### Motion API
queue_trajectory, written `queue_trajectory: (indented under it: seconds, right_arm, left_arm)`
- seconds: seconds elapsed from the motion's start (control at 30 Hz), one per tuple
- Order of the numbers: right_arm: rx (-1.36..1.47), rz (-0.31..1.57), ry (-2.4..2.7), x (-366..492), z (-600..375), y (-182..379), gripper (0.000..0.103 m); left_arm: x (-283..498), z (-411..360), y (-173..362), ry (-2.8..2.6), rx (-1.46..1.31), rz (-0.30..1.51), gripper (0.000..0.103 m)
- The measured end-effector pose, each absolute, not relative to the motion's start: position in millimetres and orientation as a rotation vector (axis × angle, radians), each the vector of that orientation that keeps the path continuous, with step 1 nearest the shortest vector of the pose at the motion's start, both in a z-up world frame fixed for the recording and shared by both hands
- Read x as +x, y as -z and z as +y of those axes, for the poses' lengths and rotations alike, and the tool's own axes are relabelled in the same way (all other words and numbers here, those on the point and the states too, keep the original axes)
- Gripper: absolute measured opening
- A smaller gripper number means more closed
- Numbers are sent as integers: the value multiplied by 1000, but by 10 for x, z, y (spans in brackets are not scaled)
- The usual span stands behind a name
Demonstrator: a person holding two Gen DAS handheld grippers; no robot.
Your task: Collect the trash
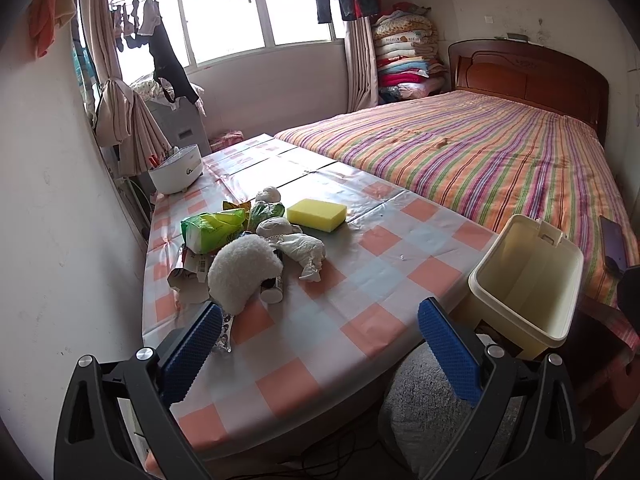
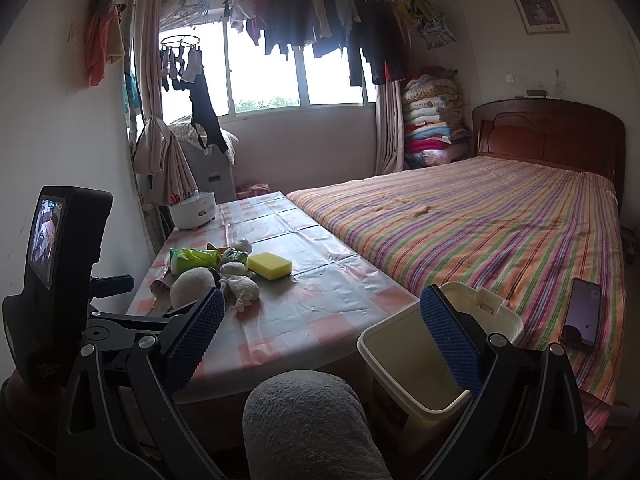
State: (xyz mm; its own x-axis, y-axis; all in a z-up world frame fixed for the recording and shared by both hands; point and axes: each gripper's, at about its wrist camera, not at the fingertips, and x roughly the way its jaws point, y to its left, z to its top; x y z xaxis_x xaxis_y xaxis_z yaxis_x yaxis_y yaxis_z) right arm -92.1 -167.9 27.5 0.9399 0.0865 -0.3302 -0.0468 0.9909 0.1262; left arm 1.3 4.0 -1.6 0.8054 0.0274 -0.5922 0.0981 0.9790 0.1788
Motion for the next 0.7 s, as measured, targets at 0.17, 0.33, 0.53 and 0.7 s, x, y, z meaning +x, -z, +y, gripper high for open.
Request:
queue_trajectory:
  seconds: [0.17, 0.33, 0.53, 0.7]
  right_arm:
    - [118, 343, -68, -918, -1680, -269, 97]
    - [120, 347, -69, -913, -1673, -253, 97]
    - [120, 347, -65, -912, -1670, -249, 97]
    - [122, 348, -63, -904, -1676, -248, 97]
  left_arm:
    - [10, 35, 15, 38, 208, 634, 96]
    - [7, 25, 22, 44, 215, 636, 96]
    - [3, 18, 25, 43, 216, 635, 96]
    - [2, 11, 29, 42, 217, 637, 96]
